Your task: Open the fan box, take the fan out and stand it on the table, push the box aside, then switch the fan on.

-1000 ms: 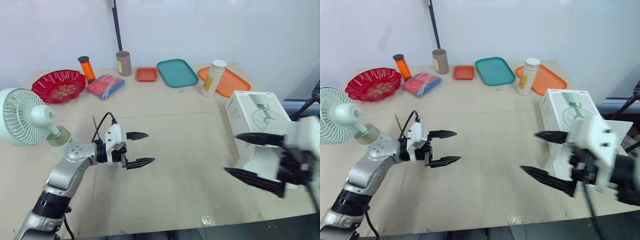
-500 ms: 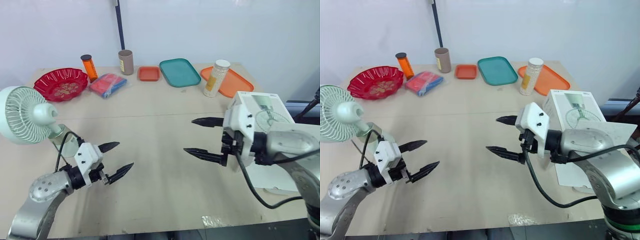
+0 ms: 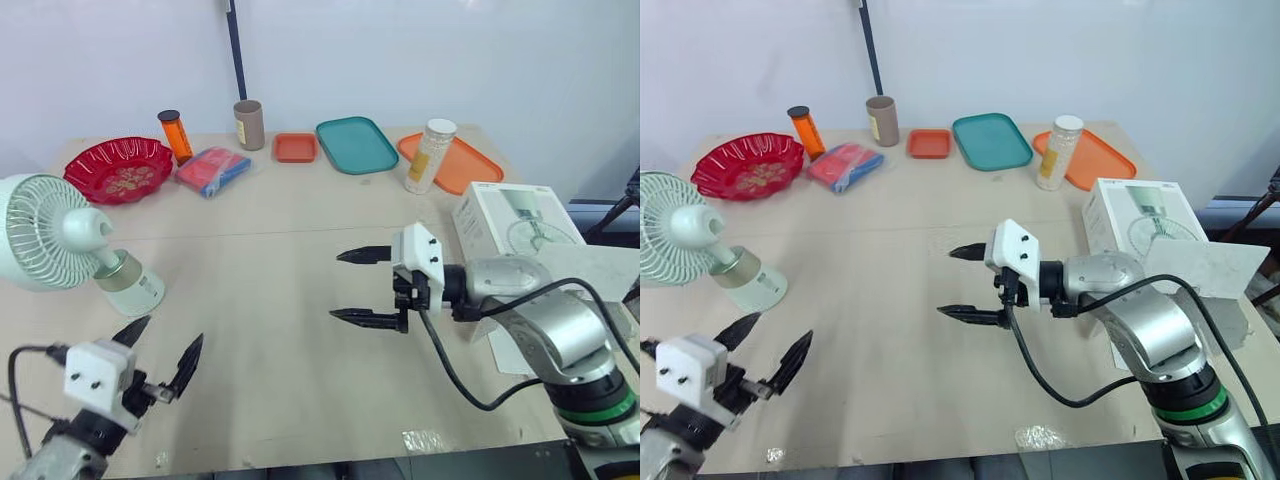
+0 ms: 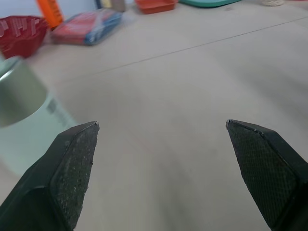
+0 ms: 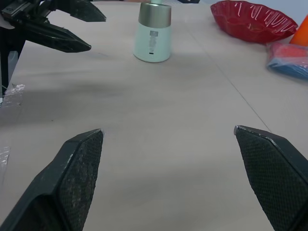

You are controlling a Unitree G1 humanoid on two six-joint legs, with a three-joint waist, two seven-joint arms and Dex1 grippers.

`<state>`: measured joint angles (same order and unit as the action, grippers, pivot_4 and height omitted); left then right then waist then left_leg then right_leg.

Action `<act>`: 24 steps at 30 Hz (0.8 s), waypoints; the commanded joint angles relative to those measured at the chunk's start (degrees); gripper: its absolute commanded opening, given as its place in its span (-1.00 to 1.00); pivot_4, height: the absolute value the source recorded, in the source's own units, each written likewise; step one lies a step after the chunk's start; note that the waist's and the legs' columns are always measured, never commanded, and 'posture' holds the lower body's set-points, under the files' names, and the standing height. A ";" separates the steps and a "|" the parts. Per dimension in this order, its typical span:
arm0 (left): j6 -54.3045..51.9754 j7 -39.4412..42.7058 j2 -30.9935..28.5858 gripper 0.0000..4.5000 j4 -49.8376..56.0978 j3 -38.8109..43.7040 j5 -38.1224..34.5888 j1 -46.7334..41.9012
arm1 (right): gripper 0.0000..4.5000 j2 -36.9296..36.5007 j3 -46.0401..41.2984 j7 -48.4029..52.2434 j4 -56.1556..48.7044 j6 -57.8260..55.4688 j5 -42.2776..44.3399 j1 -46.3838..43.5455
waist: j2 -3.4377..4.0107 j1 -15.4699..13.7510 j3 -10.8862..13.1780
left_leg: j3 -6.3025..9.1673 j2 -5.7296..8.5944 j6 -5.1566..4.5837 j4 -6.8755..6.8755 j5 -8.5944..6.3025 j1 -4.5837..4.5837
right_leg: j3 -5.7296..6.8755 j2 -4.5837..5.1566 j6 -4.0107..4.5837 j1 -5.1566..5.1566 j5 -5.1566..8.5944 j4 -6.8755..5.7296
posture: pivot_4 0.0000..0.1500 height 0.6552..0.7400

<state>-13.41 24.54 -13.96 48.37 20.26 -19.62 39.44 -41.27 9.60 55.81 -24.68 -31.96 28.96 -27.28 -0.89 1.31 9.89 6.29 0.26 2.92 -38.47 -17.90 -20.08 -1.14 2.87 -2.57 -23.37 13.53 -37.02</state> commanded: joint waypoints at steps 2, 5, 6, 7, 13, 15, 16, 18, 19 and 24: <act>6.46 -2.60 5.10 1.00 -0.24 2.40 2.25 6.70 | 0.98 3.90 0.20 -1.68 -0.65 -4.25 3.02 -3.63 | -0.01 -0.08 0.00 | 0.00 0.00 0.00 -0.01 0.00 0.00 | 0.00 0.00 0.01 0.01 0.01 0.00 | 1.00 0.66; 7.91 -3.02 5.16 1.00 -1.96 4.21 2.08 6.98 | 0.98 4.07 0.52 -1.77 0.21 -6.65 3.43 -5.34 | -0.01 -0.05 0.01 | 0.00 0.02 0.00 -0.02 0.00 -0.02 | 0.01 0.01 0.01 0.00 0.01 0.00 | 1.00 0.66; 8.43 -3.00 4.83 1.00 -2.83 5.65 1.61 6.89 | 0.98 3.40 1.63 -1.61 0.67 -6.70 1.73 -5.94 | -0.01 -0.04 0.01 | -0.01 0.02 0.00 -0.01 0.00 -0.02 | 0.00 0.01 0.01 0.00 0.01 0.00 | 1.00 0.66; 9.15 -2.93 4.30 1.00 -3.91 7.40 1.20 6.57 | 0.98 3.20 2.23 -1.56 1.15 -7.08 0.94 -6.54 | -0.01 -0.04 0.01 | -0.01 0.01 0.00 -0.01 0.00 -0.02 | 0.01 -0.01 0.03 -0.01 0.02 0.00 | 1.00 0.66; 8.76 -3.65 0.42 1.00 -5.71 14.24 -2.67 1.99 | 0.98 6.94 0.37 -4.27 2.72 -10.21 3.76 -8.89 | -0.01 -0.03 0.01 | 0.00 0.00 -0.02 0.00 -0.01 -0.02 | 0.05 -0.01 0.07 -0.02 0.05 0.00 | 1.00 0.66; 8.22 -3.54 -0.79 1.00 -6.09 15.65 -3.88 0.89 | 0.98 7.89 -0.08 -4.75 2.64 -10.61 4.28 -9.33 | -0.02 -0.02 0.00 | 0.00 0.00 -0.02 0.00 -0.01 -0.02 | 0.04 -0.01 0.07 -0.02 0.05 0.00 | 1.00 0.66; 7.79 -3.67 -1.27 1.00 -6.25 16.46 -4.54 0.19 | 0.98 8.33 -0.32 -5.04 2.57 -10.59 4.44 -9.48 | -0.01 -0.02 0.00 | 0.02 -0.01 -0.02 -0.01 -0.01 -0.02 | 0.06 -0.01 0.07 -0.02 0.04 0.00 | 1.00 0.66; 6.90 -4.04 -2.27 1.00 -6.51 17.83 -5.82 -0.91 | 0.98 9.26 -1.01 -5.85 2.35 -11.44 5.19 -9.63 | -0.01 0.00 0.01 | 0.02 0.00 -0.01 0.00 -0.01 -0.03 | 0.05 0.00 0.07 -0.02 0.04 0.00 | 1.00 0.66; 6.46 -4.34 -2.71 1.00 -6.67 18.42 -6.27 -1.40 | 0.98 9.56 -1.20 -6.17 2.23 -11.62 5.42 -9.59 | -0.01 0.00 0.01 | 0.02 -0.01 -0.01 0.00 -0.01 -0.05 | 0.05 0.00 0.07 -0.05 0.04 0.00 | 1.00 0.66; 4.61 -5.30 -4.69 1.00 -8.02 21.28 -8.04 -3.66 | 0.98 10.05 -0.33 -6.52 1.73 -10.78 4.66 -9.00 | -0.01 0.01 0.00 | 0.03 -0.02 -0.01 0.00 -0.01 -0.03 | 0.06 -0.02 0.07 -0.04 0.04 -0.01 | 1.00 0.66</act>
<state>-8.69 20.05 -17.82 40.10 39.09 -26.66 35.88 -31.38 10.54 49.52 -21.02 -43.80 33.45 -35.94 -0.91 1.33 9.89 6.31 0.25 2.91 -38.47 -17.91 -20.10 -1.08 2.85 -2.50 -23.41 13.57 -37.04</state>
